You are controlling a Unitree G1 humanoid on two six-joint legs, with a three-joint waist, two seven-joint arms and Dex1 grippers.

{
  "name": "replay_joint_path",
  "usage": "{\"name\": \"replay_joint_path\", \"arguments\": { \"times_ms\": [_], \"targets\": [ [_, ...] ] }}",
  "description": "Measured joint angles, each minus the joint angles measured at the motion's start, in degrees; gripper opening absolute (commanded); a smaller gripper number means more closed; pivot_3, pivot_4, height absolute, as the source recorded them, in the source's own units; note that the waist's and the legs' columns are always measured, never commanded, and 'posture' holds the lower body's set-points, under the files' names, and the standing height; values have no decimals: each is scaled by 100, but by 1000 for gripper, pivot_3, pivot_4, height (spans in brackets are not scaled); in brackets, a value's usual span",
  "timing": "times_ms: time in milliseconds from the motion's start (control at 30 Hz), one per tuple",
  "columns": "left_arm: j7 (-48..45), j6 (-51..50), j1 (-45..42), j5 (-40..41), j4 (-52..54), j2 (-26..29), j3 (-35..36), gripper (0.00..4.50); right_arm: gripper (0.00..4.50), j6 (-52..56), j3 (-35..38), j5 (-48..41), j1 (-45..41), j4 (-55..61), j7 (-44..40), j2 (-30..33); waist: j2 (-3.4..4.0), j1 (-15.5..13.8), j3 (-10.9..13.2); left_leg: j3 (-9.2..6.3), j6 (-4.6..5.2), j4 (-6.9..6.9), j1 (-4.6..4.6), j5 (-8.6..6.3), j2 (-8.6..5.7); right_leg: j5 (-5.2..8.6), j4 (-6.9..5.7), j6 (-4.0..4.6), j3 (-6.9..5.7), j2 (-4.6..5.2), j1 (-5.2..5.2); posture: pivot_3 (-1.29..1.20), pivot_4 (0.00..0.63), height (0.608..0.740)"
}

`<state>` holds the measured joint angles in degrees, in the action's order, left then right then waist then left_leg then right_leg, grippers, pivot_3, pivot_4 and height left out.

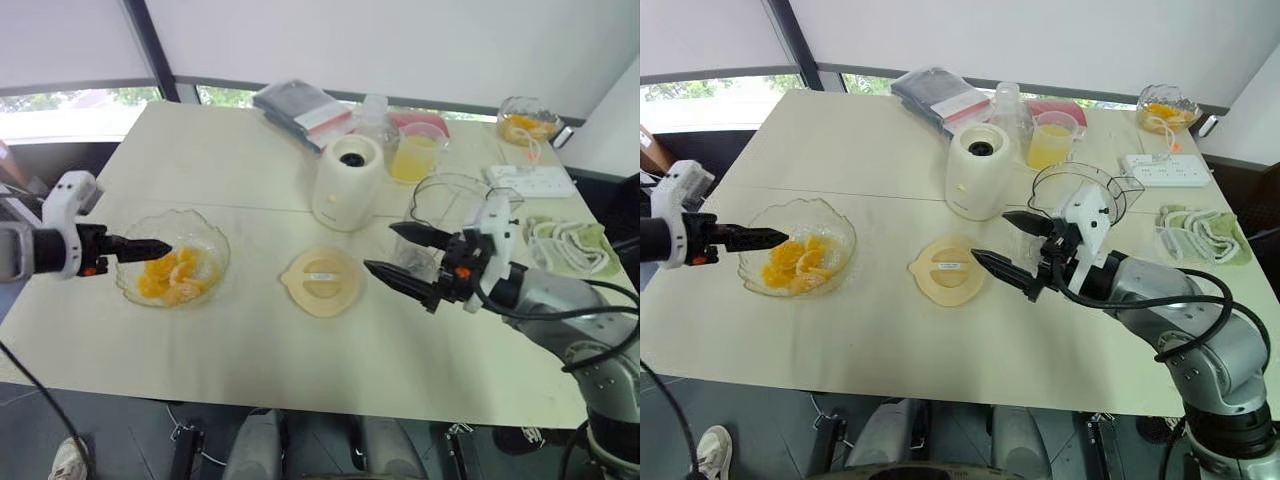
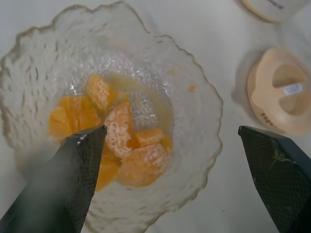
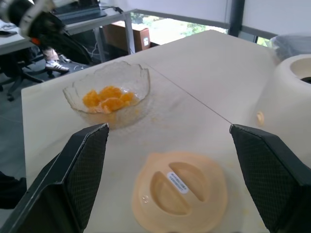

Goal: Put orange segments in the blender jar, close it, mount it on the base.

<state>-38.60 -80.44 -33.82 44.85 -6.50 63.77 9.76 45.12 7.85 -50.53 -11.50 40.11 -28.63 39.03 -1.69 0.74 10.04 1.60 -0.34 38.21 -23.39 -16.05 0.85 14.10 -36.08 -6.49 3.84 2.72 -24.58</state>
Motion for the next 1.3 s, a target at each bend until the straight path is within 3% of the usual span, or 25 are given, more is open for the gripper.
{"name": "replay_joint_path", "arguments": {
  "times_ms": [300,667,1233,1300],
  "targets": [
    [434,-568,-1081,-850,-1069,-881,-1063,4500,4179,-11,-262,124,333,479,647,-493,-6,13,-2,-8,-2,1,2,2,1,-2,-14,-2,-5,-13,-4,0,150,740],
    [74,203,-2245,-2246,-2915,-1281,-2319,4500,4179,-25,-569,374,600,817,1141,-698,-10,0,-4,-5,-6,5,0,5,-4,-2,-13,-3,-5,-9,-3,0,150,740],
    [-64,94,-1685,-2723,-2737,-1787,-2398,4500,4179,73,-447,198,235,571,475,-169,-14,1,-5,-9,-6,9,0,5,-1,-4,-19,-5,-5,-6,-2,0,150,740],
    [-3,83,-1647,-2752,-2676,-1813,-2352,3983,4233,73,-447,200,235,564,457,-160,-13,0,-6,-9,-6,10,1,5,-1,-4,-22,-5,-5,-6,-1,0,150,740]
  ]
}}
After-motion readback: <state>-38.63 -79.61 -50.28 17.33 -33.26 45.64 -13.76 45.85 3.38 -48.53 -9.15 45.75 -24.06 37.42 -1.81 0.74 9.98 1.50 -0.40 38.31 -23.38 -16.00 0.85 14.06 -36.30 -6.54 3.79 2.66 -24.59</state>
